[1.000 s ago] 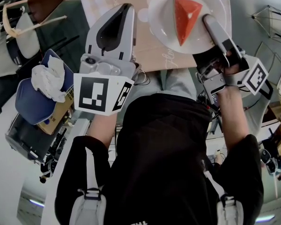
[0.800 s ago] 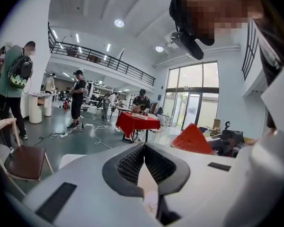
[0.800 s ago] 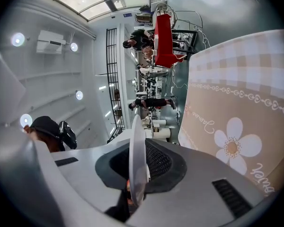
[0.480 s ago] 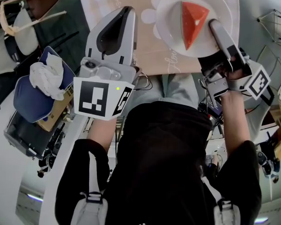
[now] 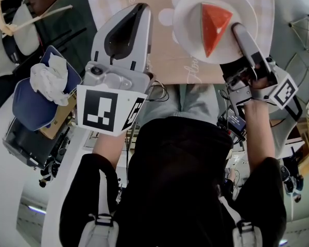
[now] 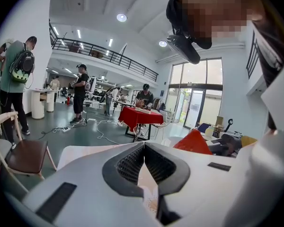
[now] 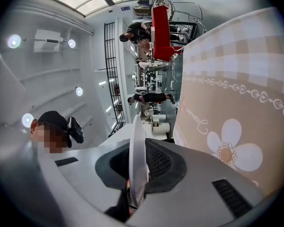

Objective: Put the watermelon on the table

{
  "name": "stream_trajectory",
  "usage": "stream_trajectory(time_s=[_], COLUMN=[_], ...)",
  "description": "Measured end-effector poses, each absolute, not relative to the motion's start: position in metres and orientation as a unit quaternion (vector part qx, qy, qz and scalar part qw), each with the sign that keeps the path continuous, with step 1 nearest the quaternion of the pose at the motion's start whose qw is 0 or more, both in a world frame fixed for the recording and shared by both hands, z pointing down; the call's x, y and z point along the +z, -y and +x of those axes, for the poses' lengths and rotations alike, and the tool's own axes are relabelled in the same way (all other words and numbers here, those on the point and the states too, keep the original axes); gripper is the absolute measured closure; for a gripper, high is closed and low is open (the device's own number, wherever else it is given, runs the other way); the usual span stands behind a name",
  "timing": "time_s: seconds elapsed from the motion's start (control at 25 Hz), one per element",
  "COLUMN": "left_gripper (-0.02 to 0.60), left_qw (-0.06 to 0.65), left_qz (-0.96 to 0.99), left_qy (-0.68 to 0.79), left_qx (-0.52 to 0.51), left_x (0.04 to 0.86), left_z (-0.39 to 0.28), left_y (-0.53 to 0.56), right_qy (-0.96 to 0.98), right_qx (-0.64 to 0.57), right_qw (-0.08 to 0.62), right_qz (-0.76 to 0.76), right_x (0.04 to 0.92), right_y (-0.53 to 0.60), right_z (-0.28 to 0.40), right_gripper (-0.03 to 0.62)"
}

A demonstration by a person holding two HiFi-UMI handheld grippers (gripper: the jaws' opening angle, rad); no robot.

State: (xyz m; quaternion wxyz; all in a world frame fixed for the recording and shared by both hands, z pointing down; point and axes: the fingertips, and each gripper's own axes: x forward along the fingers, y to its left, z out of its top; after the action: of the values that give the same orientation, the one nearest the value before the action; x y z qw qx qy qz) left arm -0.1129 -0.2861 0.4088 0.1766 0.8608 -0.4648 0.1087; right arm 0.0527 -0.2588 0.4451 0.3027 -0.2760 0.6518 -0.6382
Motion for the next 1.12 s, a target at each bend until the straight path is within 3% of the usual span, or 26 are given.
stream_trajectory(time_s=[1.12], left_gripper=[0.568], left_qw=[0.201], left_qz=[0.847], left_qy=[0.472], left_qx=[0.135], left_x=[0.486], left_z=[-0.106], left_y=[0.261], right_qy=[-0.647], right_qx=[-0.659], right_qw=[0.262], right_qz=[-0.279], right_x=[0.559], right_y=[0.237], right_z=[0.05], right_gripper=[0.563])
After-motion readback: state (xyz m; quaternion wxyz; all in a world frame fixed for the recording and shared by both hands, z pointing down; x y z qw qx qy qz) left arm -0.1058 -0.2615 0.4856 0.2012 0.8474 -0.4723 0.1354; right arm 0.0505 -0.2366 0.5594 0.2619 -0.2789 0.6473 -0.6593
